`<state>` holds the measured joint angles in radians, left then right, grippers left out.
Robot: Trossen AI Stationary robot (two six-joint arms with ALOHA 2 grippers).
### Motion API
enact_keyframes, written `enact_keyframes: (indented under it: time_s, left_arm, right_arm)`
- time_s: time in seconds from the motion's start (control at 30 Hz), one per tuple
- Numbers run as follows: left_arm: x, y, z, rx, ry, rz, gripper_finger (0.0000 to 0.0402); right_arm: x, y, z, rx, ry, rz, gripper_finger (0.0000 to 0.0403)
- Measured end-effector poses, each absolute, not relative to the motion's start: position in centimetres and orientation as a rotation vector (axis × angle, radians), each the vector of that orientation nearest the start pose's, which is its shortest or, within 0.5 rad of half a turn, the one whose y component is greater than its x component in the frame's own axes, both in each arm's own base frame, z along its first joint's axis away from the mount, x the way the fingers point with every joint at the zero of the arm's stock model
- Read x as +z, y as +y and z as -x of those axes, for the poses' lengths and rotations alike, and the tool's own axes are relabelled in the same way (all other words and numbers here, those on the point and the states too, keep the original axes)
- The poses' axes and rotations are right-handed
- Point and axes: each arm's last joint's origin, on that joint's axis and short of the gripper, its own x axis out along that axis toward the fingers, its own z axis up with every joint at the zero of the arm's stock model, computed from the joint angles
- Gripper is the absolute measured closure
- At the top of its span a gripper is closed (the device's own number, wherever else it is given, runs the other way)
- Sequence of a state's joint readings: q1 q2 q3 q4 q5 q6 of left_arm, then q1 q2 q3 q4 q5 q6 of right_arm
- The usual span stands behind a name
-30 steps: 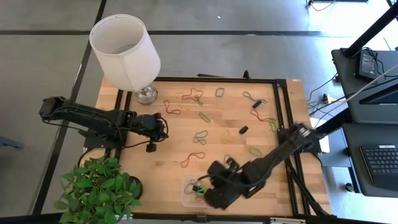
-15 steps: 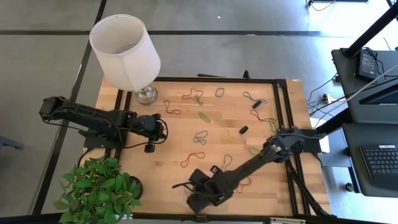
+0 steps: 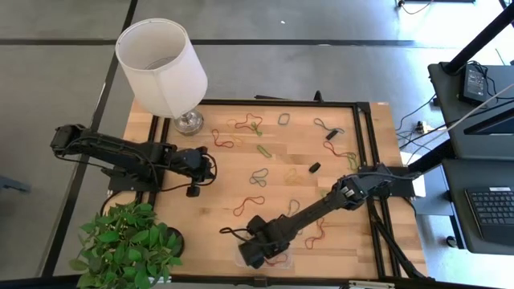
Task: Pick and place rubber bands into bin
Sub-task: Put the yellow rubber band into the transparent bin, then put the green rubber band into the transparent bin
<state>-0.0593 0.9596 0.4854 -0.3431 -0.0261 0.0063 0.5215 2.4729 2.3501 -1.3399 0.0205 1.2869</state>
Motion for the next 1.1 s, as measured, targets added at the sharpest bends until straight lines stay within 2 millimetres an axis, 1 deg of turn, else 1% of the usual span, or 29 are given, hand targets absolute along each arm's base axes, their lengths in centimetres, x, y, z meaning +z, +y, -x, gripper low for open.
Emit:
enact_keyframes:
  time_s: [0.17,0.3,0.4,0.47,0.57,0.7,0.87,0.97,1.1]
  left_arm:
    - [19.1,-1.0,-18.0,-0.034,0.817,-0.041,0.0398]
    - [19.1,-1.0,-18.0,-0.034,0.818,-0.04,0.0399]
    - [19.1,-1.0,-18.0,-0.033,0.817,-0.04,0.0399]
    - [19.1,-1.0,-18.0,-0.033,0.817,-0.04,0.0399]
    - [19.1,-1.0,-18.0,-0.029,0.816,-0.041,0.0399]
    - [19.1,-1.0,-18.0,-0.027,0.815,-0.041,0.0399]
    - [19.1,-1.0,-18.0,-0.026,0.814,-0.042,0.0399]
    - [19.1,-1.0,-18.1,-0.026,0.805,-0.041,0.0399]
    - [19.3,-1.0,-18.2,-0.026,0.782,-0.04,0.0398]
  right_arm:
    - [20.0,24.9,-41.7,-0.557,1.431,-0.675,0.0309]
    - [20.1,25.4,-41.0,-0.587,1.46,-0.663,0.027]
    - [20.3,25.7,-40.4,-0.586,1.505,-0.656,0.0251]
    - [20.7,25.9,-40.0,-0.58,1.52,-0.652,0.0245]
    - [22.1,26.2,-39.3,-0.564,1.486,-0.639,0.0243]
    - [24.1,26.2,-38.6,-0.554,1.399,-0.608,0.0246]
    - [26.6,25.3,-37.7,-0.553,1.291,-0.508,0.0269]
    - [27.3,24.3,-37.2,-0.579,1.303,-0.416,0.029]
    - [27.7,22.9,-37.4,-0.543,1.3,-0.324,0.0317]
